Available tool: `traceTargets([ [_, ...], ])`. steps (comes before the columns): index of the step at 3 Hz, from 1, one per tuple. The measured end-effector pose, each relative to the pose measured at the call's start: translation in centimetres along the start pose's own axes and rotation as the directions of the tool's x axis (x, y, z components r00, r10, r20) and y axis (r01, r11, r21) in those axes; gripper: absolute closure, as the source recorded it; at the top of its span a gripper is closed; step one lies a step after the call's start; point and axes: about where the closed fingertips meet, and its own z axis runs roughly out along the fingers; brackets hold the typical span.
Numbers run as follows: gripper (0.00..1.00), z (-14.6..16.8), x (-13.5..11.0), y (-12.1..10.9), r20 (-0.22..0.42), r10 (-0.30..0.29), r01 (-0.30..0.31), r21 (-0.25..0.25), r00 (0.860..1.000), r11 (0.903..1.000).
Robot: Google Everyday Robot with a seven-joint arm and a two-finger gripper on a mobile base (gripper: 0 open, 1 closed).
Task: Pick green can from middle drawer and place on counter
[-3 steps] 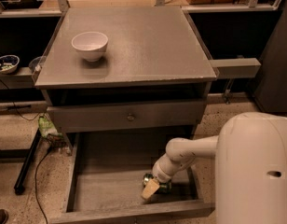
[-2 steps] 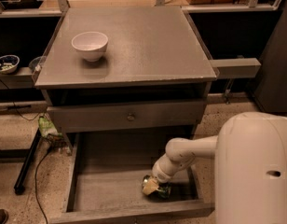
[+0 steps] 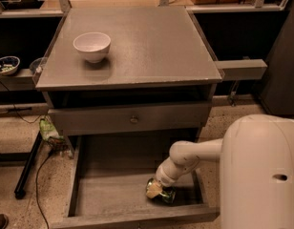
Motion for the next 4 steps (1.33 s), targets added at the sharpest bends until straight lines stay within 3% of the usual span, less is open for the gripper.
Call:
traceTargets([
  [1, 1.0, 0.0, 0.0, 0.0, 0.0, 0.0, 0.0, 0.0, 1.0, 1.0],
  [4, 1.0, -4.2, -1.5, 0.1, -0.021, 0.02, -0.022, -0.104, 1.0, 0.9943],
])
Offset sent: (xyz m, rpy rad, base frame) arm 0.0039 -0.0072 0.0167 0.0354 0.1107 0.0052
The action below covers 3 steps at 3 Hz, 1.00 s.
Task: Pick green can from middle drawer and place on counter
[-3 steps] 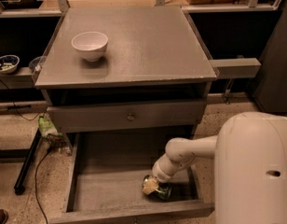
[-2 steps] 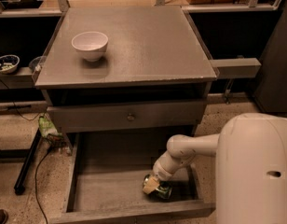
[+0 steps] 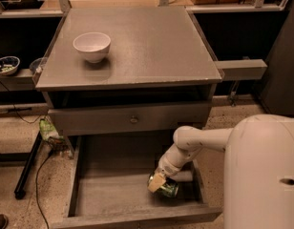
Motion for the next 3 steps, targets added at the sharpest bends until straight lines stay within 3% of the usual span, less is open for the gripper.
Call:
traceTargets([
  [1, 1.0, -2.7, -0.6, 0.3, 0.024, -0.015, 0.015, 0.005, 1.0, 0.9999],
  [2, 1.0, -6.2, -0.2, 0.7, 0.079, -0.017, 0.013, 0.055, 0.997, 0.9984],
  [3, 1.0, -10.9, 1.4, 0.5, 0.121, -0.006, -0.011, 0.139, 0.993, 0.9902],
])
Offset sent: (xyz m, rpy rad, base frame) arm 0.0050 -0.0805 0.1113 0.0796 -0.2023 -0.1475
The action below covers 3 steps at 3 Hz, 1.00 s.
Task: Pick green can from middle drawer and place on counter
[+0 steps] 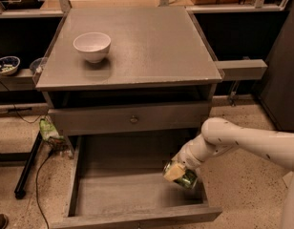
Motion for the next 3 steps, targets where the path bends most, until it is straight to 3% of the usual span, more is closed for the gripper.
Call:
traceTargets([
  [1, 1.0, 0.0, 0.0, 0.0, 0.0, 0.0, 0.0, 0.0, 1.0, 1.0],
  [2, 1.0, -0.6, -1.2, -1.6, -0.027, 0.037, -0.036, 0.014, 0.999, 0.9992],
  [3, 1.0, -3.1, -3.5, -2.5, -0.062, 0.046, -0.042, 0.063, 0.997, 0.9971],
])
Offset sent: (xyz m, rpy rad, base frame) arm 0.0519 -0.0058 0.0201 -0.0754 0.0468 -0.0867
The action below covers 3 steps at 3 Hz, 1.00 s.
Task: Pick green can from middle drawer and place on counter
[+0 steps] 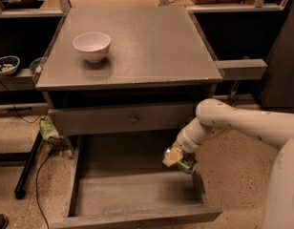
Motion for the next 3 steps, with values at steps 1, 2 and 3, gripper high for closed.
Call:
traceTargets([
  [1, 1.0, -3.4, -2.1, -0.2, -0.025, -0.013, 0.014, 0.05, 1.0, 0.9986],
  [2, 1.0, -6.8, -3.6, 0.2, -0.032, -0.029, 0.032, 0.086, 0.999, 0.9958],
  [3, 1.0, -10.3, -4.3, 1.2, -0.022, -0.046, 0.048, 0.11, 0.999, 0.9928],
])
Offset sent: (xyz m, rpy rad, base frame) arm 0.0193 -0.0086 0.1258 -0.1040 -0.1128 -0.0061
